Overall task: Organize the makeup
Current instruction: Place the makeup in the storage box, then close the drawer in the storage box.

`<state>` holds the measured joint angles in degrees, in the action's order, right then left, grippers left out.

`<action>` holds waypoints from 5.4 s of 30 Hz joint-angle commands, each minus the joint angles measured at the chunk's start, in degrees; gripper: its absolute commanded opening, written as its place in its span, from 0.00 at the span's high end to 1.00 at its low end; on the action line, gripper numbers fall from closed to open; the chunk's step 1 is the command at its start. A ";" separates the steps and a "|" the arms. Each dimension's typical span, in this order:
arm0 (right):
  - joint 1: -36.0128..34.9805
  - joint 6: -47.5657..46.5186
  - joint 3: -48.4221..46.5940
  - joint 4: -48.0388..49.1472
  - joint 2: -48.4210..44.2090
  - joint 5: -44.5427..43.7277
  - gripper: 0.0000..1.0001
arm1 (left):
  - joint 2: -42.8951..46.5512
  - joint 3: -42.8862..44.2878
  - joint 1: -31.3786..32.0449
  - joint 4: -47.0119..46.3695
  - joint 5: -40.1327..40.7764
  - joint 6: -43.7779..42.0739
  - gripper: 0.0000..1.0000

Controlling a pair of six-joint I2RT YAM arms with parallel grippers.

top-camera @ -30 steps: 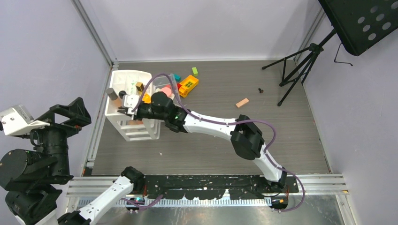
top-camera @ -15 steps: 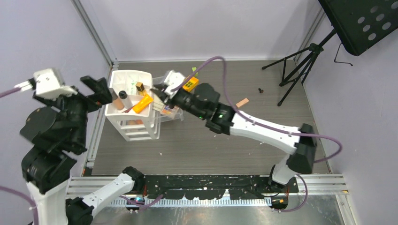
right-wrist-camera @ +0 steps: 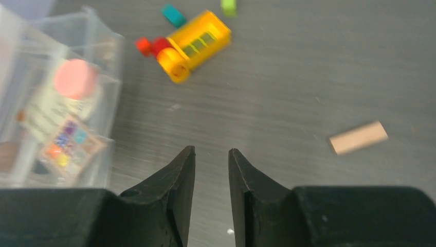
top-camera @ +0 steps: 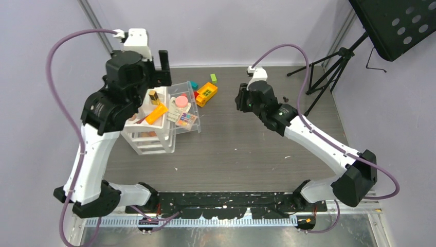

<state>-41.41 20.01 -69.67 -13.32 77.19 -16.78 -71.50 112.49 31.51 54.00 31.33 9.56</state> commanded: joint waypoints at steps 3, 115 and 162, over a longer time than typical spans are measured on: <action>5.95 10.43 -5.08 -20.24 6.08 1.96 0.53 | -3.33 4.01 0.13 1.97 -2.92 -3.19 0.00; 0.30 9.36 -21.74 -12.95 28.08 21.35 0.44 | -1.47 -29.42 -47.96 -22.06 -36.03 16.02 0.26; -0.20 7.49 -30.28 -13.73 31.46 20.05 0.44 | -16.32 -20.12 -52.71 -12.62 -43.61 14.70 0.66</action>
<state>-40.82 28.38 -94.94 -28.69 106.83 2.87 -87.55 91.48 -21.02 41.41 -11.81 25.08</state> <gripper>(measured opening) 0.562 0.341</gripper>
